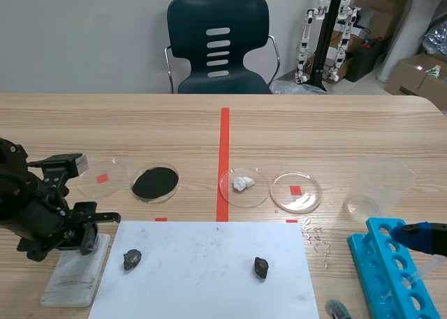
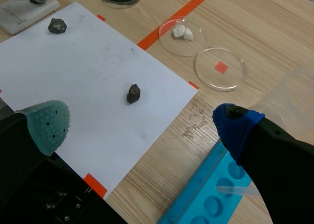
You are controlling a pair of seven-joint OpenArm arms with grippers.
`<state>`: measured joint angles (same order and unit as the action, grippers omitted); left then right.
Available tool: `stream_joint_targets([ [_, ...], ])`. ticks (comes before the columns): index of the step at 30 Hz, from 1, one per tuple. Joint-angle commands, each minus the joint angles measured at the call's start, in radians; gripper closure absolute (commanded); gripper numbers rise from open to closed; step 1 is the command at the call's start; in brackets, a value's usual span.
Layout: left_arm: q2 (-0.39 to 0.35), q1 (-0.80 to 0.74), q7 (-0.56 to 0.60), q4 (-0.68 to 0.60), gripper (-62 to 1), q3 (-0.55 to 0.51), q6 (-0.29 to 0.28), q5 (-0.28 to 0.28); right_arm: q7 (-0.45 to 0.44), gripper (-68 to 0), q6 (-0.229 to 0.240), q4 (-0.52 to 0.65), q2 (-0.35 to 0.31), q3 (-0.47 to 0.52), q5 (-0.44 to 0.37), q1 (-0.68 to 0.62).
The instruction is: Rub the mineral on the streak plate
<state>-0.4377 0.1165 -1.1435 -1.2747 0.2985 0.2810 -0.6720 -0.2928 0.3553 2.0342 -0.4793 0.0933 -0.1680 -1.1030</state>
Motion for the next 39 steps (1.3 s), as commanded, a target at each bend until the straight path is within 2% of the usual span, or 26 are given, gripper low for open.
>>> stream_joint_targets([
  [1, 0.008, -0.006, -0.004, -0.001, -11.9, 0.004, -0.008, -0.006, -0.019, -61.0, 0.0, 0.013, -0.005, 0.003, -0.011, 0.006],
  [5, 0.008, -0.006, -0.001, -0.001, -11.9, 0.004, -0.011, -0.006, -0.019, -61.0, 0.0, 0.013, -0.005, 0.003, -0.011, 0.006],
  [7, 0.007, -0.005, -0.005, -0.001, -11.9, 0.004, -0.004, 0.018, -0.019, -61.0, 0.0, 0.013, -0.005, 0.003, -0.011, 0.006],
  [9, 0.007, -0.005, -0.019, -0.001, -11.9, 0.004, 0.042, 0.085, -0.019, -61.0, 0.0, 0.013, -0.005, 0.003, -0.011, 0.006],
  [12, 0.007, -0.005, -0.059, -0.001, -11.9, 0.004, 0.102, 0.217, -0.019, -61.0, 0.0, 0.013, -0.005, 0.003, -0.011, 0.006],
  [15, 0.007, -0.003, -0.089, -0.001, -11.9, 0.004, 0.126, 0.285, -0.019, -61.0, 0.0, 0.013, -0.005, 0.003, -0.011, 0.006],
  [18, 0.009, -0.003, -0.088, -0.001, -11.9, 0.004, 0.125, 0.283, -0.019, -61.0, 0.0, 0.013, -0.005, 0.003, -0.011, 0.006],
  [20, 0.011, -0.003, -0.08, -0.001, -11.9, 0.004, 0.116, 0.258, -0.019, -61.0, 0.0, 0.013, -0.005, 0.003, -0.011, 0.006],
  [27, 0.029, -0.003, 0.003, -0.001, -11.9, 0.004, -0.009, 0.031, -0.019, -61.0, 0.0, 0.013, -0.005, 0.003, -0.011, 0.006],
  [30, 0.039, -0.003, 0.013, -0.001, -11.9, 0.004, -0.04, -0.015, -0.019, -61.0, 0.0, 0.013, -0.005, 0.003, -0.011, 0.006],
  [33, 0.04, -0.003, 0.021, -0.001, -11.9, 0.004, -0.035, -0.003, -0.019, -61.0, 0.0, 0.013, -0.005, 0.003, -0.011, 0.006],
  [35, 0.037, -0.003, 0.011, -0.001, -11.9, 0.004, 0.008, 0.054, -0.019, -61.0, 0.0, 0.013, -0.005, 0.003, -0.011, 0.006],
  [39, 0.023, -0.003, -0.048, -0.001, -11.9, 0.004, 0.112, 0.224, -0.019, -61.0, 0.0, 0.013, -0.005, 0.003, -0.011, 0.006],
])
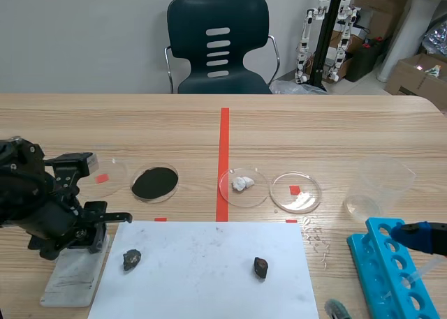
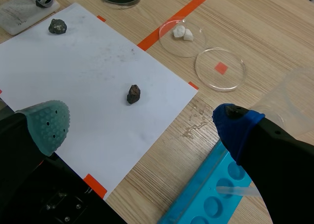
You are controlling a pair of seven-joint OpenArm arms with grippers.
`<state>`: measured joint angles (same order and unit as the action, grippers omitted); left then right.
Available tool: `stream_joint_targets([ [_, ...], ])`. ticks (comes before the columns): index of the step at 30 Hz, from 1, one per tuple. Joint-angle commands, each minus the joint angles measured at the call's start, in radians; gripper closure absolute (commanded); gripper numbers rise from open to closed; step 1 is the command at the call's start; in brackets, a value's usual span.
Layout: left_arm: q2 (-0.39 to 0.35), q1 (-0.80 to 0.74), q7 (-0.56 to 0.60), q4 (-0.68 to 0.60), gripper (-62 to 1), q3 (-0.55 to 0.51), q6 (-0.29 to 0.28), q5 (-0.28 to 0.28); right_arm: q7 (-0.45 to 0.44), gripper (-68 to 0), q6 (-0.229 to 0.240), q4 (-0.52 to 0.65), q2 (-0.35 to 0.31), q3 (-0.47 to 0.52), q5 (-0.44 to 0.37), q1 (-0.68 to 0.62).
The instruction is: Rub the mineral on the streak plate
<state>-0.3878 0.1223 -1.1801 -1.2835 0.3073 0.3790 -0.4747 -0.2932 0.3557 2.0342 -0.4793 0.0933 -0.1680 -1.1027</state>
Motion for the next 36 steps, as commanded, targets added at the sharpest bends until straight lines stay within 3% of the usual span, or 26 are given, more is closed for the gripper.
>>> stream_joint_targets([
  [1, -0.034, -0.008, -0.026, 0.008, -11.9, -0.005, 0.035, 0.058, -0.019, -61.0, 0.0, 0.013, -0.005, 0.003, -0.011, 0.006],
  [6, -0.07, -0.008, -0.083, 0.008, -11.9, -0.005, 0.134, 0.185, -0.018, -61.0, 0.0, 0.013, -0.005, 0.003, -0.011, 0.006],
  [11, -0.082, -0.009, -0.069, 0.008, -11.9, -0.005, 0.135, 0.263, -0.018, -61.0, 0.0, 0.013, -0.005, 0.003, -0.011, 0.006],
  [14, -0.084, -0.017, -0.031, 0.007, -11.9, -0.006, 0.136, 0.282, -0.018, -61.0, 0.0, 0.013, -0.005, 0.003, -0.011, 0.006],
  [21, -0.103, -0.092, 0.171, -0.02, -11.9, -0.008, 0.158, 0.28, -0.018, -61.0, 0.0, 0.013, -0.005, 0.003, -0.011, 0.006],
  [28, -0.135, -0.211, 0.478, -0.112, -11.9, -0.009, 0.154, 0.278, -0.018, -61.0, 0.0, 0.013, -0.005, 0.003, -0.011, 0.006],
  [32, -0.154, -0.291, 0.639, -0.185, -11.9, -0.026, 0.129, 0.279, -0.018, -61.0, 0.0, 0.013, -0.005, 0.003, -0.011, 0.006],
  [36, -0.173, -0.382, 0.805, -0.264, -11.9, -0.053, 0.044, 0.278, -0.018, -61.0, 0.0, 0.013, -0.005, 0.003, -0.011, 0.006],
])
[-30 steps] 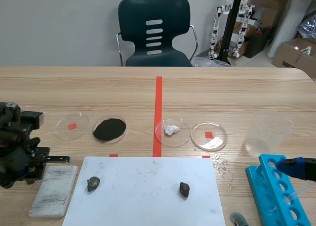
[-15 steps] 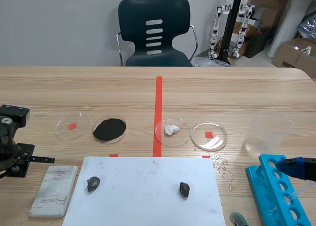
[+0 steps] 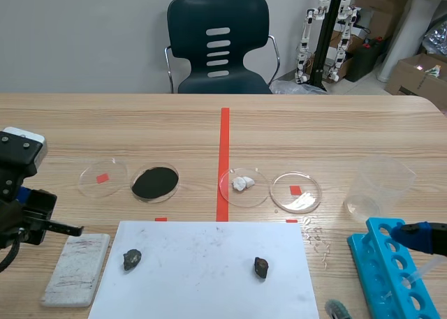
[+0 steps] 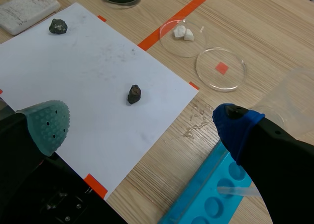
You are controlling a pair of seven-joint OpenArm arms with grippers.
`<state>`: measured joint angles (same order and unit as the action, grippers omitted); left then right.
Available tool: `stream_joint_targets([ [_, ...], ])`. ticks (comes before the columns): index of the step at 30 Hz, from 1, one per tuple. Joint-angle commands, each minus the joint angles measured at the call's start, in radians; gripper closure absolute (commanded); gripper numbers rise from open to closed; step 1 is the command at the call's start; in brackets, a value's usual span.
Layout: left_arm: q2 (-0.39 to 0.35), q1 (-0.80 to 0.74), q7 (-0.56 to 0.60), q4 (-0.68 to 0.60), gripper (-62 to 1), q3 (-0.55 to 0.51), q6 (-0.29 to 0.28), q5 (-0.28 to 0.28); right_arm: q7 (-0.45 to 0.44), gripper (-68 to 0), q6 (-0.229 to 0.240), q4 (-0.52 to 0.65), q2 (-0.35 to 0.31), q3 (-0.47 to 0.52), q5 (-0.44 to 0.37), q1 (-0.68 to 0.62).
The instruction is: Rub the mineral on the streak plate
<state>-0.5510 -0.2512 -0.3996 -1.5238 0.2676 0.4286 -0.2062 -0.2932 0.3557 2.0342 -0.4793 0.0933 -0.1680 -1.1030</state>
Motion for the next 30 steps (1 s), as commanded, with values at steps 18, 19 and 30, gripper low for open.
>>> stream_joint_targets([
  [18, -0.034, -0.43, 0.591, -0.322, -11.9, -0.049, -0.423, 0.17, -0.019, -61.0, 0.0, 0.013, -0.005, 0.003, -0.011, 0.006],
  [19, -0.034, -0.449, 0.601, -0.333, -11.9, -0.049, -0.425, 0.179, -0.018, -61.0, 0.0, 0.013, -0.005, 0.003, -0.011, 0.006],
  [30, -0.034, -0.529, 0.62, -0.385, -11.9, -0.049, -0.425, 0.182, -0.018, -61.0, 0.0, 0.013, -0.005, 0.003, -0.011, 0.006],
])
